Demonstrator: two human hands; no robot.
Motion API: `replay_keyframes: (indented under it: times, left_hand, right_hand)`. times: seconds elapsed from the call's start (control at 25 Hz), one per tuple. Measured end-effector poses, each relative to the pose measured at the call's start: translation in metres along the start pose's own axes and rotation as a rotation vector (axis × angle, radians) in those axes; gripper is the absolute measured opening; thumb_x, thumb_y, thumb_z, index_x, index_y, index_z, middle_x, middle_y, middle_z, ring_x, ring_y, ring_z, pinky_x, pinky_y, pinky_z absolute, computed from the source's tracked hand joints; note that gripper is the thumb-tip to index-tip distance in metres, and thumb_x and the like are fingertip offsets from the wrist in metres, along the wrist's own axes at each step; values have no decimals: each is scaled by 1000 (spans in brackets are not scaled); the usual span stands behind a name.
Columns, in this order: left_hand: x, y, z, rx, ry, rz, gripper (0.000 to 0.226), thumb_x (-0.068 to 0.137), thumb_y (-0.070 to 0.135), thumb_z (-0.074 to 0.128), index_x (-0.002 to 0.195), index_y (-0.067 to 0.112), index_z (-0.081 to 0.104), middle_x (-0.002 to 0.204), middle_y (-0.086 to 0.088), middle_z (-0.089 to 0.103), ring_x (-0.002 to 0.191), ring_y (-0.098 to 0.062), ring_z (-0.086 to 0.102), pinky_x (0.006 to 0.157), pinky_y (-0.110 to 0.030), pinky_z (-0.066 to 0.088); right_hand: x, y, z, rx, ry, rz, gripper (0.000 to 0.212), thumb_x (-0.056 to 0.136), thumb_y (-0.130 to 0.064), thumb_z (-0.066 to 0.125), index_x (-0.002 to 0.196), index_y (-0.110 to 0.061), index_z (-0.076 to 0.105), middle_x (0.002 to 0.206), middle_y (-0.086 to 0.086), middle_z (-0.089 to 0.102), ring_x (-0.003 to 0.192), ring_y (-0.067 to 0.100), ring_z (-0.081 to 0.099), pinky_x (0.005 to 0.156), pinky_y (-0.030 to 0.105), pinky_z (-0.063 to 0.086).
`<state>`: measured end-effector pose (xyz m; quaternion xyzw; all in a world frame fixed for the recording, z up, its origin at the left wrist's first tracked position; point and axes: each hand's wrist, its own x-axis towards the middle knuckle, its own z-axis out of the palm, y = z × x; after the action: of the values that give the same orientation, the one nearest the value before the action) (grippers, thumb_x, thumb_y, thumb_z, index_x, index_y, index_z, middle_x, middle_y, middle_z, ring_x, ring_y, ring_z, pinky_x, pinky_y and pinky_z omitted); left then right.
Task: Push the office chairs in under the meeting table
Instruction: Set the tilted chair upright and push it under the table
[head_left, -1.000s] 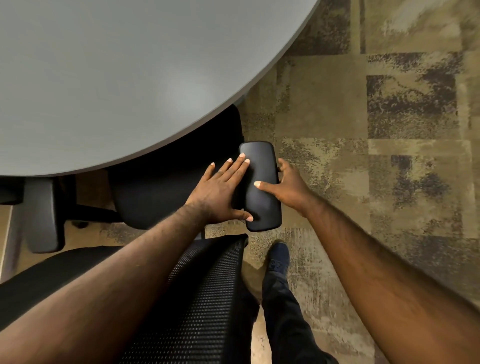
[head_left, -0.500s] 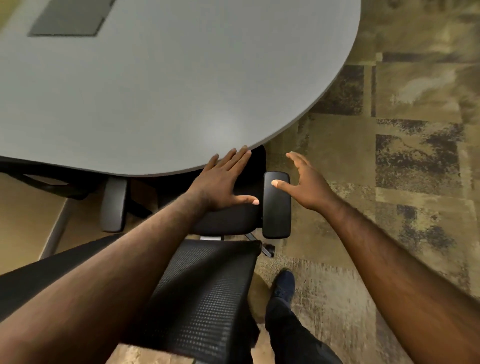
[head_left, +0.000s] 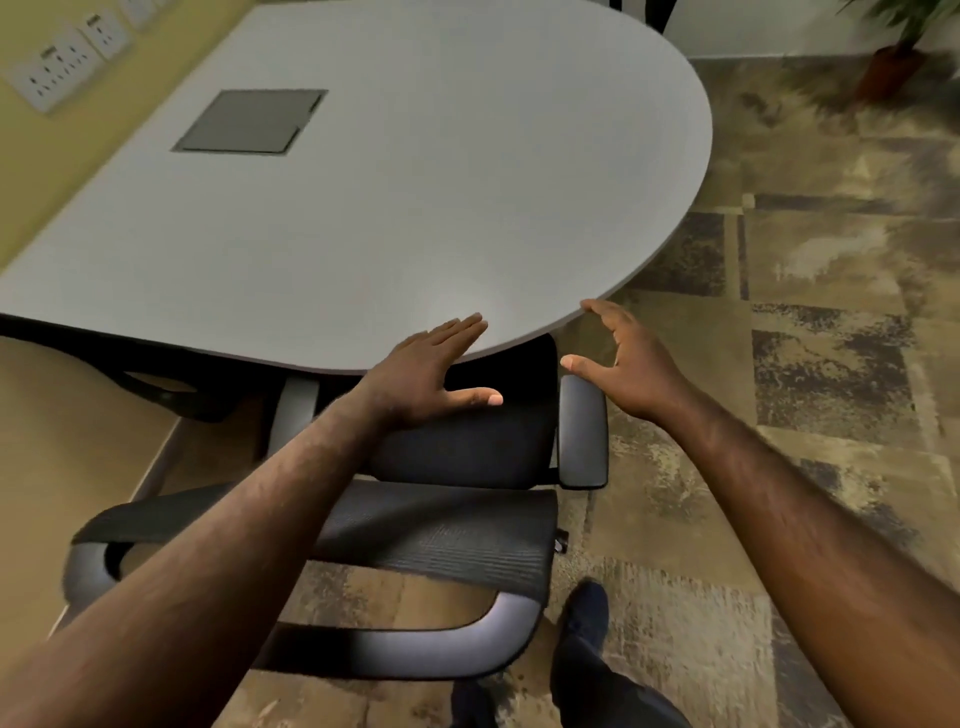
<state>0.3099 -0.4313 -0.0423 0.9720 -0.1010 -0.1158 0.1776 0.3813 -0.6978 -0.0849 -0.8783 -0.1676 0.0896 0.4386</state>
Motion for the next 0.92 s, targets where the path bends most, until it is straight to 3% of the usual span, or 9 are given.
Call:
replay_keyframes:
  times: [0.16,0.4,0.64,0.76,0.84,0.92]
  left_hand:
    - [-53,-18,-19,17,68,21,106,70,87,44,154,26,21,161,10,16,146,-7,19,119,-39,22]
    - [-132,-35,-39,26,116,40,109,64,92,40,153,30,23,160,17,14,144,-6,22,118,-39,24]
    - [-194,-58,-53,6,156,7,102,68,85,48,152,34,23,160,20,14,143,-7,25,116,-33,22]
    - [-222,-67,-53,2,170,-4,95,70,83,49,148,33,33,157,15,28,139,-10,32,114,-36,29]
    - [-241,-74,-49,17,243,27,81,71,80,51,134,28,51,138,6,51,125,-14,46,104,-36,41]
    - [-259,-79,-42,0,322,70,64,72,78,53,111,28,61,108,8,59,100,-10,54,86,-32,50]
  right_hand:
    - [-34,-37,22,23,39,1,68,80,-40,71,140,-31,39,148,-2,39,132,15,38,99,31,36]
    - [-95,-103,63,-4,34,-70,65,79,-43,71,137,-34,42,143,-5,41,126,15,43,99,35,40]
    - [-140,-145,90,-63,46,-110,63,79,-44,70,136,-32,44,141,-6,43,121,10,44,98,30,37]
    - [-159,-160,98,-92,56,-149,52,80,-41,71,127,-31,52,127,-7,51,111,8,50,90,28,41]
    - [-171,-169,103,-115,61,-197,35,79,-38,72,111,-31,59,108,-9,57,94,6,56,79,25,46]
    - [-183,-176,107,-151,-3,-201,21,78,-42,72,94,-31,63,90,-11,60,79,3,57,68,25,48]
